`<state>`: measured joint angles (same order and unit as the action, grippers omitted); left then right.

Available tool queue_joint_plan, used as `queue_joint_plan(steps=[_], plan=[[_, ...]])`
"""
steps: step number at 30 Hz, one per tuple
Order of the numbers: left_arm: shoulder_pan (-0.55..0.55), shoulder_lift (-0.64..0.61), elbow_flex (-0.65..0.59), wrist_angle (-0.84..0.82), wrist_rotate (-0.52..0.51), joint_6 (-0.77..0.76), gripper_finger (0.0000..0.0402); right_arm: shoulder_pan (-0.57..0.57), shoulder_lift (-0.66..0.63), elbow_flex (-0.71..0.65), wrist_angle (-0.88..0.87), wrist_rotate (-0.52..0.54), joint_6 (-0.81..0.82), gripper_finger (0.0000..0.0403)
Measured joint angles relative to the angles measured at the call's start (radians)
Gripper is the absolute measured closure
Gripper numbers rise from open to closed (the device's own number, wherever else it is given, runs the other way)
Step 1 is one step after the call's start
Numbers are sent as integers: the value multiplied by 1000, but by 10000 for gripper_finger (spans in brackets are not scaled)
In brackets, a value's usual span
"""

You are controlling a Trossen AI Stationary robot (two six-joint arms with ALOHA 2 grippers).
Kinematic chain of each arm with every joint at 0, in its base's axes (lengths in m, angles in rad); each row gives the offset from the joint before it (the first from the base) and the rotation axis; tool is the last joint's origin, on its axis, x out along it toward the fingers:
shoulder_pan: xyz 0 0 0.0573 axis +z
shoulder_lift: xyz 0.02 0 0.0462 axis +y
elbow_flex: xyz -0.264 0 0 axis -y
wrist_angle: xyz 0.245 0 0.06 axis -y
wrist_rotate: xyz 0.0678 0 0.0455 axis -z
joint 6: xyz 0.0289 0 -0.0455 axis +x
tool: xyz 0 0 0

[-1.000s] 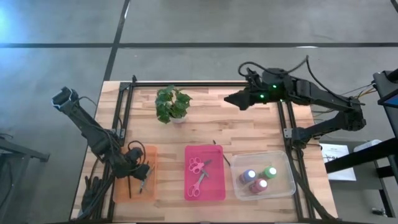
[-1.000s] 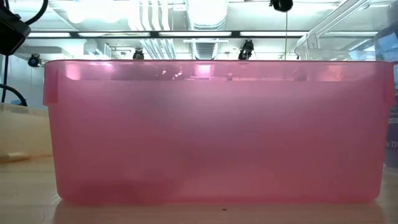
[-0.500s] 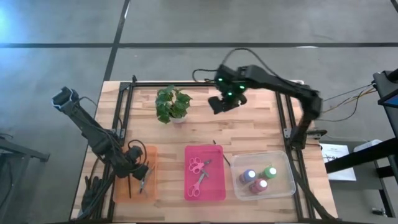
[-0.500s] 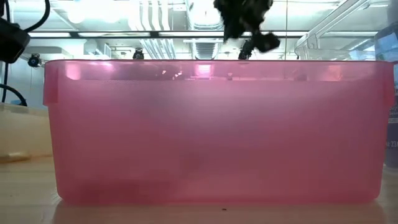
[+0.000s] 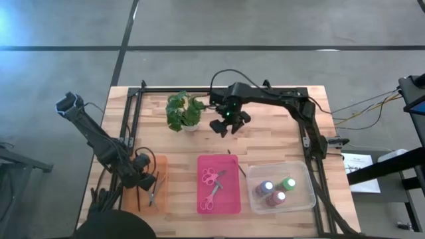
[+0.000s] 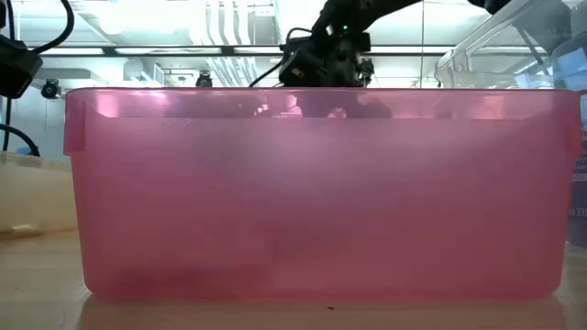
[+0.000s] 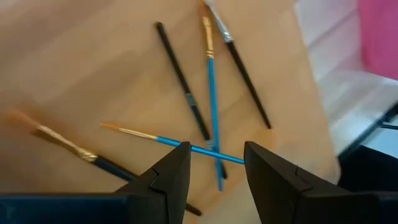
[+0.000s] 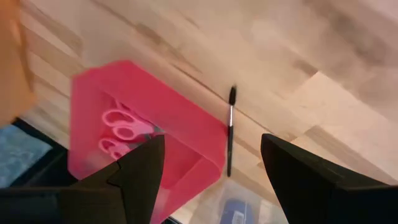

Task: Pick & Place Paint Supplies
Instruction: Put the black lash brush into the orange bin

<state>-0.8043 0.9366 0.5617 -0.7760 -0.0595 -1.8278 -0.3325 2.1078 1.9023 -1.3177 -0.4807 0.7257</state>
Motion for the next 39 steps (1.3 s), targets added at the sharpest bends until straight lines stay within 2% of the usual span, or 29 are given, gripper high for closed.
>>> queue_joint_plan(steps=[13, 26, 36, 39], plan=[[0, -33, 0, -85, 0, 25, 244, 16, -29, -260, 188, -62, 82, 143], [1, -32, -7, -82, 0, 24, 244, 42, -29, -366, 353, -95, 138, 143], [1, -32, -11, -80, 7, 21, 244, 44, -29, -433, 399, -96, 140, 144], [1, -32, -11, -78, 7, 21, 244, 48, -21, -435, 418, -95, 153, 155]])
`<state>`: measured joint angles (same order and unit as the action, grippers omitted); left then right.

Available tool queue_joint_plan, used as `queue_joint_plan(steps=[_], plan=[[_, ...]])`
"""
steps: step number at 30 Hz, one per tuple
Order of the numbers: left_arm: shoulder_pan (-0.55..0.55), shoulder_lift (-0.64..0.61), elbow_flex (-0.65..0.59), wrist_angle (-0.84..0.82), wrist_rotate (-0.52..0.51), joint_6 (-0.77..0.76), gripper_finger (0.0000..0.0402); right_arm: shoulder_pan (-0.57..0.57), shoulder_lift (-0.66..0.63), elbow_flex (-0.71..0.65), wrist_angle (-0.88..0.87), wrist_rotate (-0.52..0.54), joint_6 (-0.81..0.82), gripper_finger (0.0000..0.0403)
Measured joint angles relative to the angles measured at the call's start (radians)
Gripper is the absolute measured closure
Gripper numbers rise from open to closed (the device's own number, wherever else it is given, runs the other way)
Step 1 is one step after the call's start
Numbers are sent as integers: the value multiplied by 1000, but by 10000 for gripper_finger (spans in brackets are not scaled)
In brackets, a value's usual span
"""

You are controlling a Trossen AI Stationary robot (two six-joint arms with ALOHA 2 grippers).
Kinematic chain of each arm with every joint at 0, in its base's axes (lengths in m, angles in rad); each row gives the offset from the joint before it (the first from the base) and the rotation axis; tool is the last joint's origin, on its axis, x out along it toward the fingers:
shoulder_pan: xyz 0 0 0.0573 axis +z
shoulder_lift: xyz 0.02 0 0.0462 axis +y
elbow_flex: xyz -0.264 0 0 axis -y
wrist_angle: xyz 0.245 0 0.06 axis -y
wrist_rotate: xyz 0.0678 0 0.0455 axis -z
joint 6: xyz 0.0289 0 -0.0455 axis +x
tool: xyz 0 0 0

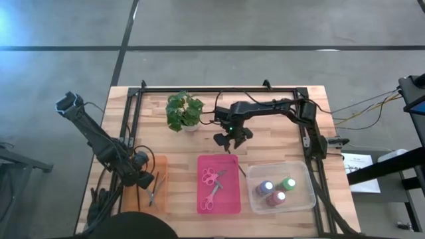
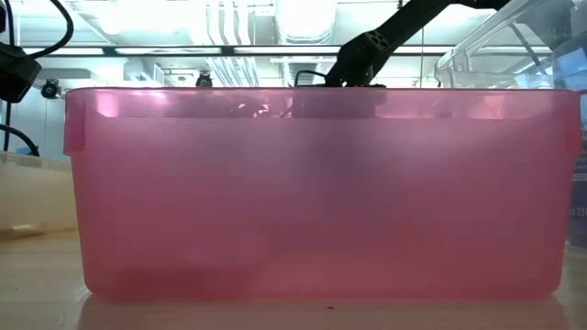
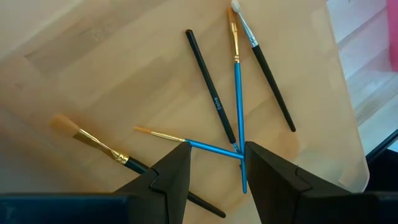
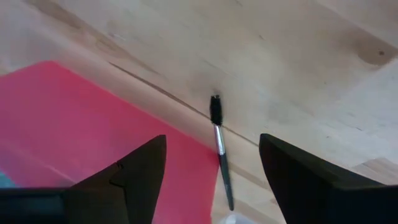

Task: Pick & Place Paint Supplies
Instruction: Put the black lash brush into the orange bin

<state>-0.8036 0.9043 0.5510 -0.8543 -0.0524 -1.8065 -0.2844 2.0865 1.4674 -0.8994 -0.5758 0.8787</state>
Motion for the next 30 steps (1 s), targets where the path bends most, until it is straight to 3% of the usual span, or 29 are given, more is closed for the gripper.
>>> queue_joint_plan(steps=[12, 24, 30], plan=[[0, 0, 0, -1, 0, 0, 244, 36, 0, -2, 25, 67, 65, 244], [0, 0, -1, -3, 0, 1, 244, 51, 67, 9, 49, 66, 87, 250], [0, 0, -1, -3, 0, 1, 244, 83, 71, 7, 18, 166, 73, 260]])
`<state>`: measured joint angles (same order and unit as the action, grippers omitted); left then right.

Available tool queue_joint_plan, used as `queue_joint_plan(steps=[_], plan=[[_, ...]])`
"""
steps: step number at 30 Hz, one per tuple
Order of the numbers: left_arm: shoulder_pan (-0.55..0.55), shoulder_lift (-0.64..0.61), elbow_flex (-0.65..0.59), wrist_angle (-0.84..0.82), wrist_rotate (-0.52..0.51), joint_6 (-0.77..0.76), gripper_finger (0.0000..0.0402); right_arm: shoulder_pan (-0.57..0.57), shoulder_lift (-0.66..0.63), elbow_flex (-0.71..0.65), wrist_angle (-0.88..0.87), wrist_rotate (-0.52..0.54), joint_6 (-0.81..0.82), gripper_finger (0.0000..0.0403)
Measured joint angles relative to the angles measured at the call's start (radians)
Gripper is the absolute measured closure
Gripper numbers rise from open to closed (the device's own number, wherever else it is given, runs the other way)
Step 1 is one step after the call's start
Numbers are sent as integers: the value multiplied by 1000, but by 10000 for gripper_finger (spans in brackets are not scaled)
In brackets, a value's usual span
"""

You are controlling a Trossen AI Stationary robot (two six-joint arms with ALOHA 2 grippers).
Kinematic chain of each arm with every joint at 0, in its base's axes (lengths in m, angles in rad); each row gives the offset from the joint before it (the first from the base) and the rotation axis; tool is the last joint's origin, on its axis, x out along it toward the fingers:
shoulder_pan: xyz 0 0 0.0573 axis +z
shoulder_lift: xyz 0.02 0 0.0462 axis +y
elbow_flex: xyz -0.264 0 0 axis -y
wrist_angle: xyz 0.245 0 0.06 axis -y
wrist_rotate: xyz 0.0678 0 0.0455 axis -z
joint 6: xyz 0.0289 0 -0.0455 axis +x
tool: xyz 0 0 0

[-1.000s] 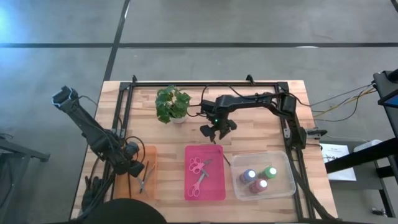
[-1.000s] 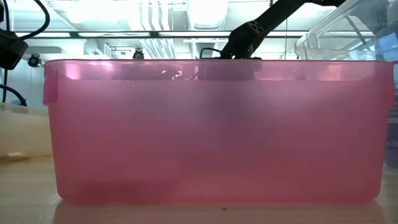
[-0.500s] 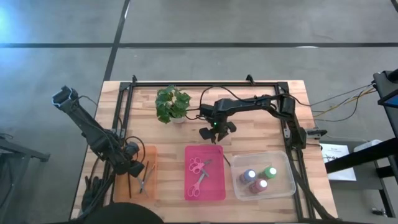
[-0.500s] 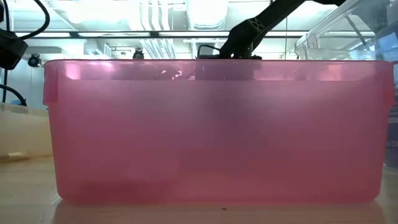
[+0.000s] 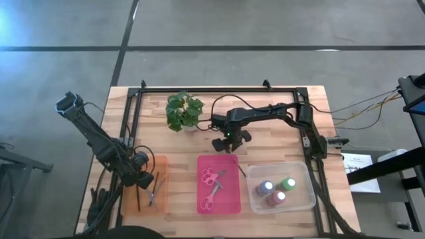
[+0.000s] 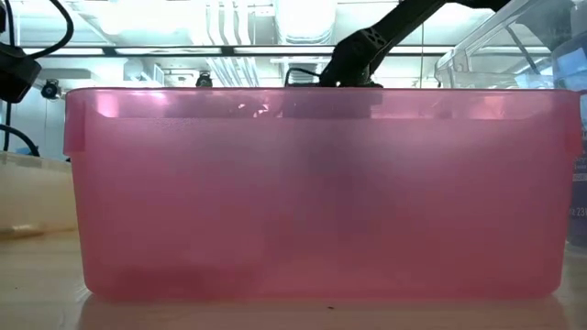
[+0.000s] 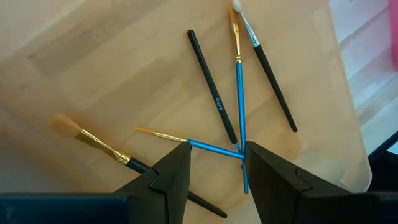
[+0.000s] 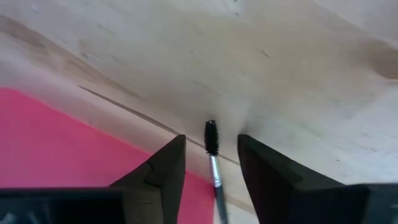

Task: Pick & Place Paint Supplies
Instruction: Put the black lash brush into the orange bin

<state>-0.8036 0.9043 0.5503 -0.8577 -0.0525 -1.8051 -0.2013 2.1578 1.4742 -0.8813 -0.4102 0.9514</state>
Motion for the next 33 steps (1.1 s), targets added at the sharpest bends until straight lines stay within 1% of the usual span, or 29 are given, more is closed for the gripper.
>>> queue_joint_plan(steps=[3, 7, 8, 13, 18, 21, 25, 31, 33], plan=[[0, 0, 0, 0, 0, 9, 244, 7, 2, -2, -15, 28, -15, 297], [0, 0, 0, 0, 0, 22, 244, 7, 2, -10, -26, 67, -20, 375], [0, 0, 0, 0, 0, 22, 244, 6, 2, -11, -27, 77, -24, 383], [0, 0, 0, 0, 0, 18, 244, -13, -30, -14, -26, 120, -39, 394], [0, 0, 0, 1, 0, 28, 244, -38, -101, -17, -29, 269, -42, 395], [0, 0, 1, 11, 0, 57, 244, -56, -174, -17, -34, 308, -44, 395], [0, 0, 19, 27, 0, 93, 244, -58, -278, -26, -32, 326, -50, 395], [0, 0, 77, 53, -1, 202, 244, -66, -446, -26, -28, 377, -85, 396], [0, 0, 97, 75, -16, 225, 244, -62, -490, -27, -28, 386, -95, 396]])
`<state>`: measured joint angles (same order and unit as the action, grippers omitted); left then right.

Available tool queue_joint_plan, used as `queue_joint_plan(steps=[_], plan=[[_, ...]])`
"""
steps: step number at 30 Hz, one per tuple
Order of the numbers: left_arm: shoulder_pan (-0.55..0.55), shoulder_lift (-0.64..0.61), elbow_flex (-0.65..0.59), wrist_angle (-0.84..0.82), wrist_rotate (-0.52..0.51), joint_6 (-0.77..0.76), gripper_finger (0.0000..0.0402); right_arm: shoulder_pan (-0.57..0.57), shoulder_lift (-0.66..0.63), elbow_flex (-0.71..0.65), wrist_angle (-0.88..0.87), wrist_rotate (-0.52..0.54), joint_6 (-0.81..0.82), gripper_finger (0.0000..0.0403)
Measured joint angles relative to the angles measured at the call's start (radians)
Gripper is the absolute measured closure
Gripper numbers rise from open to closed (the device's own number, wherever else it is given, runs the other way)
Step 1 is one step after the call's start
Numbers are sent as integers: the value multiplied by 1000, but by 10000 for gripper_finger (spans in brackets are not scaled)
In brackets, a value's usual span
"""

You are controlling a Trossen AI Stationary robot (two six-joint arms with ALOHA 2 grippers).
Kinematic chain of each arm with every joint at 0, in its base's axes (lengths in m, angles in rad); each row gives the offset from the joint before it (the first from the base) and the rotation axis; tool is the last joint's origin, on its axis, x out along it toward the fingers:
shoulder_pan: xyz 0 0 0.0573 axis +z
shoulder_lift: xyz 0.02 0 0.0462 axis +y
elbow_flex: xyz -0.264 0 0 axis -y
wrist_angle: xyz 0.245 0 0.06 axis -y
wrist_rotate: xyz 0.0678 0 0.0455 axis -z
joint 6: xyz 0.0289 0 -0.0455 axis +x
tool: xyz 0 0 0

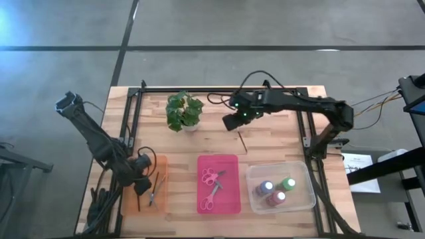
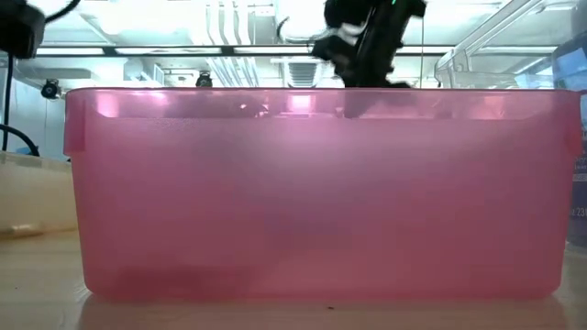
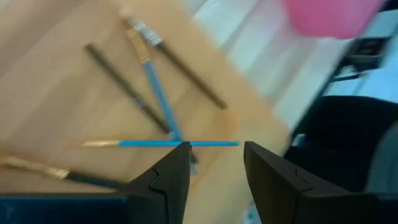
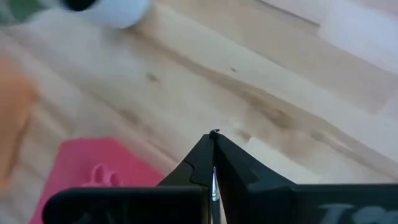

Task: Pick & Place Paint Supplies
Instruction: Put the black lash brush into the orange bin

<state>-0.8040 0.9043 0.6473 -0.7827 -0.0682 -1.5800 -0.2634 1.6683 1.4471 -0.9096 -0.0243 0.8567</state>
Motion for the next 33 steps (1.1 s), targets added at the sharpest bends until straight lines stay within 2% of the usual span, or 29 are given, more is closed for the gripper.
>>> queue_joint_plan(steps=[7, 13, 17, 19, 22, 26, 29, 33], plan=[[0, 0, 72, 161, -161, 123, 244, 0, -132, 0, 11, 48, -35, 396], [10, 0, 163, 270, -425, 244, 244, 32, -232, 0, 78, 50, -91, 396], [102, 0, 277, 267, -603, 332, 244, 56, -289, 0, 184, 27, -124, 396], [197, 4, 340, 275, -628, 419, 244, 60, -305, 1, 234, -10, -136, 396], [381, 35, 429, 361, -562, 628, 244, 67, -320, 1, 308, -51, -165, 396], [638, 145, 541, 541, -280, 931, 244, 71, -332, 2, 394, -113, -182, 396], [760, 265, 642, 509, -89, 1073, 244, 74, -337, 7, 432, -139, -194, 396], [835, 409, 757, 402, 50, 1172, 244, 84, -359, 31, 455, -131, -206, 396]])
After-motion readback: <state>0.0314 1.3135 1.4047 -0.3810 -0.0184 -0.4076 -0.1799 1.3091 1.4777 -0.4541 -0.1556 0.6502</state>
